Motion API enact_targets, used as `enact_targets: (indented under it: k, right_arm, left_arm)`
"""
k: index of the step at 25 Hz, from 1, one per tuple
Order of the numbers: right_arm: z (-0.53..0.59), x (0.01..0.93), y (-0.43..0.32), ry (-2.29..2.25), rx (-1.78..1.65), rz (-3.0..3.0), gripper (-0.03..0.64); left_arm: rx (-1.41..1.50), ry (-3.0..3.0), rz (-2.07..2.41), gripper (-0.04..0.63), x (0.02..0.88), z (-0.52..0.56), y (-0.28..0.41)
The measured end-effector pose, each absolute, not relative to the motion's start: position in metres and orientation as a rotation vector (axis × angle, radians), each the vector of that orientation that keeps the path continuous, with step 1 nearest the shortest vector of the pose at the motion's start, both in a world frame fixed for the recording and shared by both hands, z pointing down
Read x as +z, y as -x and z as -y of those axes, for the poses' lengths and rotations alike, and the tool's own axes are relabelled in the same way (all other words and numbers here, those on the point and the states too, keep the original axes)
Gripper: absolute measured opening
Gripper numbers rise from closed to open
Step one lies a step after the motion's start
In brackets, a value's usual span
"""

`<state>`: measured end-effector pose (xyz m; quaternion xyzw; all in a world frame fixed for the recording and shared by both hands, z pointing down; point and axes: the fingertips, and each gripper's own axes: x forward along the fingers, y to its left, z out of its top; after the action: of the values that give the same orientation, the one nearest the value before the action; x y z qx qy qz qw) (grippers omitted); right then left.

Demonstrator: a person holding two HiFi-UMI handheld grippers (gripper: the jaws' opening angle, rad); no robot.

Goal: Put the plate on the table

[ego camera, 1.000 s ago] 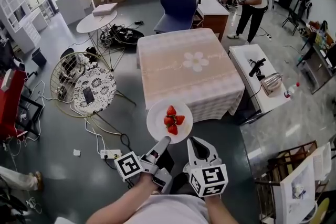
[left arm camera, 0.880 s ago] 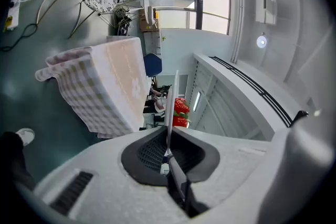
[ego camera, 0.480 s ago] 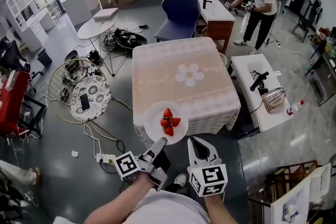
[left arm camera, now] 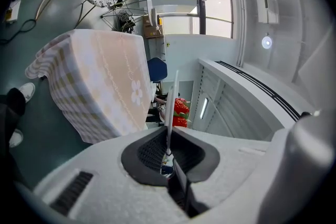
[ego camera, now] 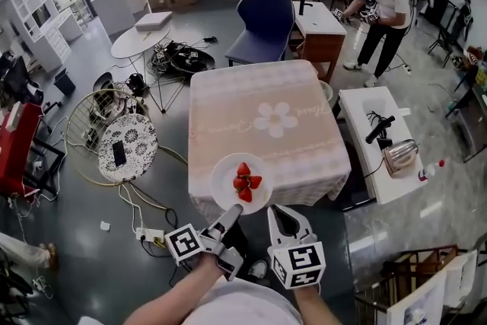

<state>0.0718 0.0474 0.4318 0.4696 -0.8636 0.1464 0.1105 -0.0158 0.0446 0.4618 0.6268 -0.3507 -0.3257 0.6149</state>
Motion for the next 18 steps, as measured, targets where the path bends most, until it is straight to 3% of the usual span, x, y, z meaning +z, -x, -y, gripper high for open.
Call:
enact_targets:
  k: [18]
  right_arm:
    - [0.101, 0.460, -0.022, -1.385, 0.457, 2.407, 0.004]
  left_arm:
    - [-0.689, -1.396, 0.706, 0.020, 0.500, 0.098, 0.051]
